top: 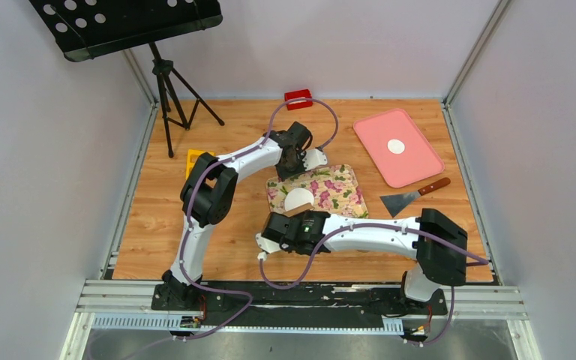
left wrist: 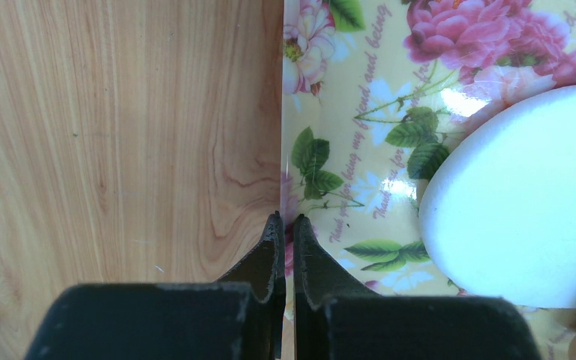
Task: Roll out the dumpling wrappers from the dough
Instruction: Flatten out the dough on the work surface.
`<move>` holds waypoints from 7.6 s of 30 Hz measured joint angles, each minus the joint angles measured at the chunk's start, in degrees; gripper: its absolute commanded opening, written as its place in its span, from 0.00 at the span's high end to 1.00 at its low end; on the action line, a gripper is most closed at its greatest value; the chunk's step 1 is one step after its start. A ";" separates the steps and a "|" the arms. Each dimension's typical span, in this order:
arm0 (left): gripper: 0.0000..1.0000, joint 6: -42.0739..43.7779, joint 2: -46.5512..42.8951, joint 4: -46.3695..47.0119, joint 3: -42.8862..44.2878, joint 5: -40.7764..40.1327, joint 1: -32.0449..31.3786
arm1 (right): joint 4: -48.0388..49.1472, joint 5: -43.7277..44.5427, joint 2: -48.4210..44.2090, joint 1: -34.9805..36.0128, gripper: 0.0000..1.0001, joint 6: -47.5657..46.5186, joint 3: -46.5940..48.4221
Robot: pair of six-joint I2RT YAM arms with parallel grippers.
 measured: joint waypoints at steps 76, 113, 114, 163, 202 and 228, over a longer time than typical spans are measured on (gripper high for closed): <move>0.42 -4.55 2.25 -0.35 5.57 4.04 4.87 | 9.64 -17.94 -6.34 -18.45 1.00 -12.87 3.15; 0.33 -5.75 -1.16 2.86 1.03 10.62 4.37 | 10.38 -12.72 -7.10 -12.74 1.00 -11.85 1.22; 0.34 -5.70 -1.16 2.69 0.70 10.60 4.15 | 10.38 -12.68 -7.10 -12.70 1.00 -11.82 1.20; 1.00 -5.84 0.37 0.96 0.04 5.70 0.33 | 10.47 -7.04 -4.07 -7.63 1.00 -6.64 -3.98; 1.00 -6.01 0.37 0.96 0.02 5.35 0.28 | 0.61 -12.28 -4.09 -7.67 1.00 -4.24 0.55; 1.00 -6.01 0.37 0.98 0.02 5.38 0.28 | -5.40 -13.33 -1.46 -13.51 1.00 -7.13 17.03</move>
